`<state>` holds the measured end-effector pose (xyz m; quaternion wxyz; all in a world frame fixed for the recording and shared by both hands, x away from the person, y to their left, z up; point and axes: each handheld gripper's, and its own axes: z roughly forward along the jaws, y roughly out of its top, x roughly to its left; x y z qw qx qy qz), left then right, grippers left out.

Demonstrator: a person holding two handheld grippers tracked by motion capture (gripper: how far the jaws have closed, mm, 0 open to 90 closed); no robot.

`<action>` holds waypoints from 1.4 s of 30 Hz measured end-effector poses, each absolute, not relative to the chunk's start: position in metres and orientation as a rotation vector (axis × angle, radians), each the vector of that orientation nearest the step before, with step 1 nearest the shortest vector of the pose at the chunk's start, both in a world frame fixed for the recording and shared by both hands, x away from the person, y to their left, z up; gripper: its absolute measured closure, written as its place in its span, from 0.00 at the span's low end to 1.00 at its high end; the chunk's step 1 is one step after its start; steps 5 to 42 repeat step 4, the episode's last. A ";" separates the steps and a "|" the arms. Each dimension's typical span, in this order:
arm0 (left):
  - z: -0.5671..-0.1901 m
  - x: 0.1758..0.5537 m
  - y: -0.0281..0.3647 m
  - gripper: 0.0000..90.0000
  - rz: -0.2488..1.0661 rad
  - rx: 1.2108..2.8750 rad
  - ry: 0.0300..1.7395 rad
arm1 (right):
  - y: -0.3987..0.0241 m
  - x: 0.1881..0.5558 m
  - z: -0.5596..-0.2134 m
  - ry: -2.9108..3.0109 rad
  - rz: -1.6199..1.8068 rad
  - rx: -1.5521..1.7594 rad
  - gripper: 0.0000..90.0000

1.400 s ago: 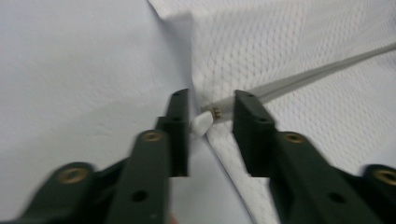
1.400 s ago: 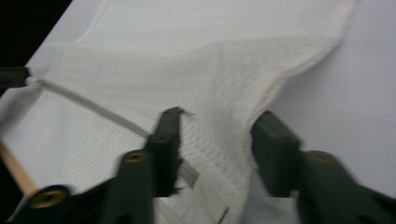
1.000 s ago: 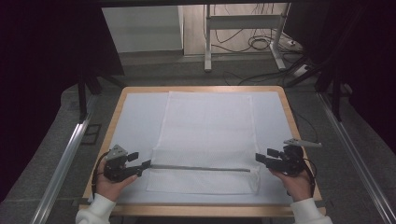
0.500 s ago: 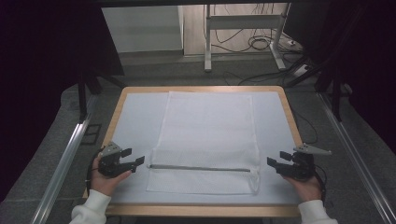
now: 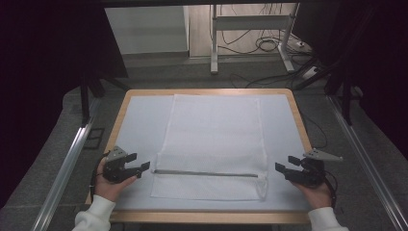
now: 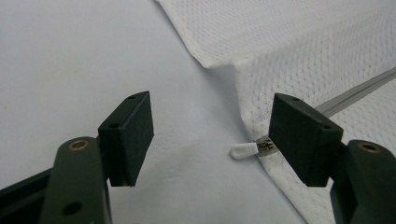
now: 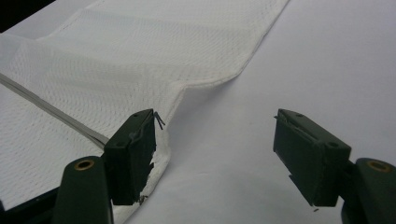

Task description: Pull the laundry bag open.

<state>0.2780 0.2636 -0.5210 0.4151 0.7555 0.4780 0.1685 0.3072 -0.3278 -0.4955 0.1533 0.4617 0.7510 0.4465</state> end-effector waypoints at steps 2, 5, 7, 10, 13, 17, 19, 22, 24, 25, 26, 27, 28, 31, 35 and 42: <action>-0.522 0.278 0.262 0.34 0.423 1.906 1.197 | -0.328 0.306 -0.495 2.148 1.289 1.312 0.33; -0.522 0.278 0.261 0.34 0.427 1.911 1.193 | -0.328 0.305 -0.494 2.145 1.294 1.300 0.32; -0.522 0.278 0.261 0.34 0.427 1.911 1.193 | -0.328 0.305 -0.494 2.145 1.294 1.300 0.32; -0.522 0.278 0.261 0.34 0.427 1.911 1.193 | -0.328 0.305 -0.494 2.145 1.294 1.300 0.32; -0.522 0.278 0.261 0.34 0.427 1.911 1.193 | -0.328 0.305 -0.494 2.145 1.294 1.300 0.32; -0.522 0.278 0.261 0.34 0.427 1.911 1.193 | -0.328 0.305 -0.494 2.145 1.294 1.300 0.32; -0.522 0.278 0.261 0.34 0.427 1.911 1.193 | -0.328 0.305 -0.494 2.145 1.294 1.300 0.32; -0.522 0.278 0.261 0.34 0.427 1.911 1.193 | -0.328 0.305 -0.494 2.145 1.294 1.300 0.32; -0.522 0.278 0.261 0.34 0.427 1.911 1.193 | -0.328 0.305 -0.494 2.145 1.294 1.300 0.32; -0.522 0.278 0.261 0.34 0.427 1.911 1.193 | -0.328 0.305 -0.494 2.145 1.294 1.300 0.32; -0.522 0.278 0.261 0.34 0.427 1.911 1.193 | -0.328 0.305 -0.494 2.145 1.294 1.300 0.32; -0.522 0.278 0.261 0.34 0.427 1.911 1.193 | -0.328 0.305 -0.494 2.145 1.294 1.300 0.32; -0.522 0.278 0.261 0.34 0.427 1.911 1.193 | -0.328 0.305 -0.494 2.145 1.294 1.300 0.32; -0.522 0.278 0.261 0.34 0.427 1.911 1.193 | -0.328 0.305 -0.494 2.145 1.294 1.300 0.32; -0.522 0.278 0.261 0.34 0.427 1.911 1.193 | -0.328 0.305 -0.494 2.145 1.294 1.300 0.32; -0.522 0.278 0.261 0.34 0.427 1.911 1.193 | -0.328 0.305 -0.494 2.145 1.294 1.300 0.32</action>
